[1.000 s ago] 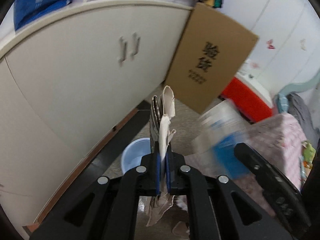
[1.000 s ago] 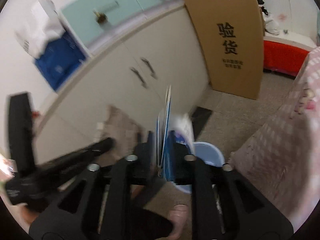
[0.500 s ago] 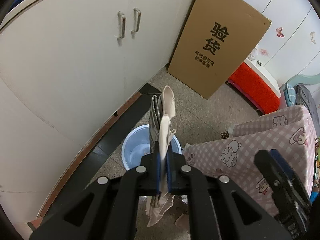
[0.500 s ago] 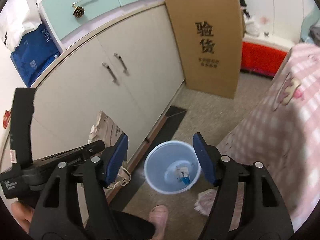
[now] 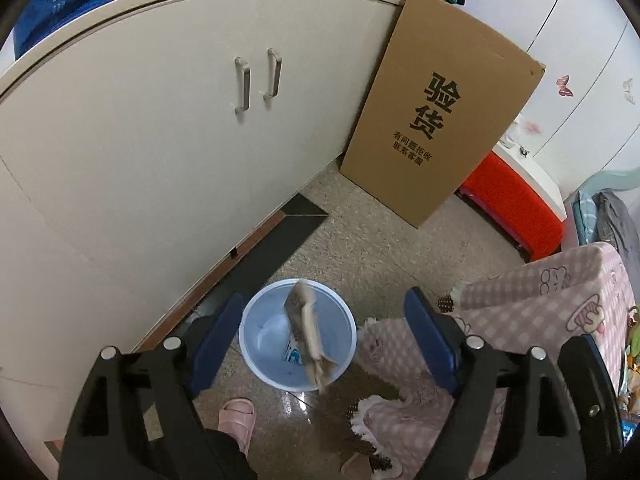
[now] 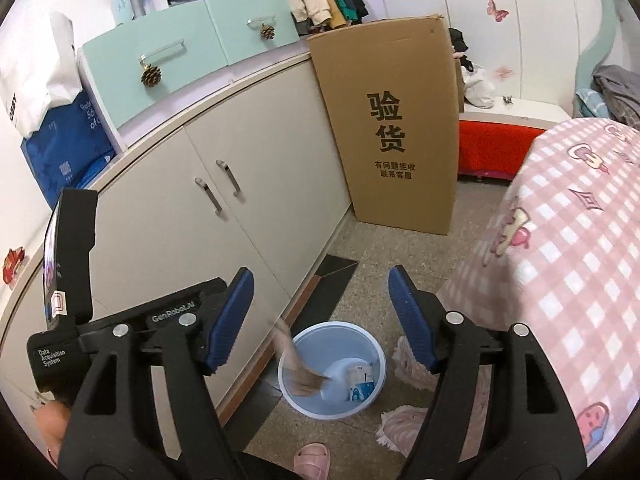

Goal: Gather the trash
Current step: 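Move both tools back over the table toward the plastic bag and wrapper, then grasp the blue snack wrapper with the left gripper while the right gripper grasps the white plastic bag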

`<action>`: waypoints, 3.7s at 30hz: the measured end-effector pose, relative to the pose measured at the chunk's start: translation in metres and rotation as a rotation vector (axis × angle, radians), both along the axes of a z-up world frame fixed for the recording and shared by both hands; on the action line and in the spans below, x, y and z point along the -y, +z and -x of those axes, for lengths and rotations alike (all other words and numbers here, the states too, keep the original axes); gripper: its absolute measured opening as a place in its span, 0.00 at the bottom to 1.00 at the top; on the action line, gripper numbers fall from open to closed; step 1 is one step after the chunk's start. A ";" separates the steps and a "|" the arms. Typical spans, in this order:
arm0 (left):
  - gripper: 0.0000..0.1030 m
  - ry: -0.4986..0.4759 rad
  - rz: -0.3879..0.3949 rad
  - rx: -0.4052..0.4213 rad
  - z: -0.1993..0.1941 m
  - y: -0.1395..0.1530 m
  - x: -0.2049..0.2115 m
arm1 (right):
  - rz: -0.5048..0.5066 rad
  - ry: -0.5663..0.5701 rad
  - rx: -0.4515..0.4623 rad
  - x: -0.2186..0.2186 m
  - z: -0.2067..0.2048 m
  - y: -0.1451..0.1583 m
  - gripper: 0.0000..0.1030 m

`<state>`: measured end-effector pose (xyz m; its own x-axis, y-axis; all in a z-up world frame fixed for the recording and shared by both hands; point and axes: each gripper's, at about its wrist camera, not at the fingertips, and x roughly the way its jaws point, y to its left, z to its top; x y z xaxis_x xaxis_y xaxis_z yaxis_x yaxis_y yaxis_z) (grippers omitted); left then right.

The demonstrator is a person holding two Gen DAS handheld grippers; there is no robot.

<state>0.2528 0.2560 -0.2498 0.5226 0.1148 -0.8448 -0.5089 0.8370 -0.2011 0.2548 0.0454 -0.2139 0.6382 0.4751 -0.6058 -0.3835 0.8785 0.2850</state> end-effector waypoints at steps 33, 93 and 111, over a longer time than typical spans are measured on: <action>0.85 -0.298 -0.267 0.345 0.127 0.172 0.226 | -0.165 -0.261 0.164 0.208 0.154 0.114 0.73; 0.85 -0.791 -0.538 0.214 0.058 0.064 0.426 | -0.295 -0.416 -0.075 0.356 0.120 0.019 0.74; 0.11 -0.727 -0.156 0.320 0.066 0.088 0.357 | -0.235 -0.378 -0.093 0.319 0.096 0.026 0.35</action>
<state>0.1865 -0.1014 -0.1622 0.7254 -0.2425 -0.6442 0.2360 0.9668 -0.0981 0.1591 -0.2733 -0.1876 0.7413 0.3507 -0.5722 -0.0119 0.8593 0.5113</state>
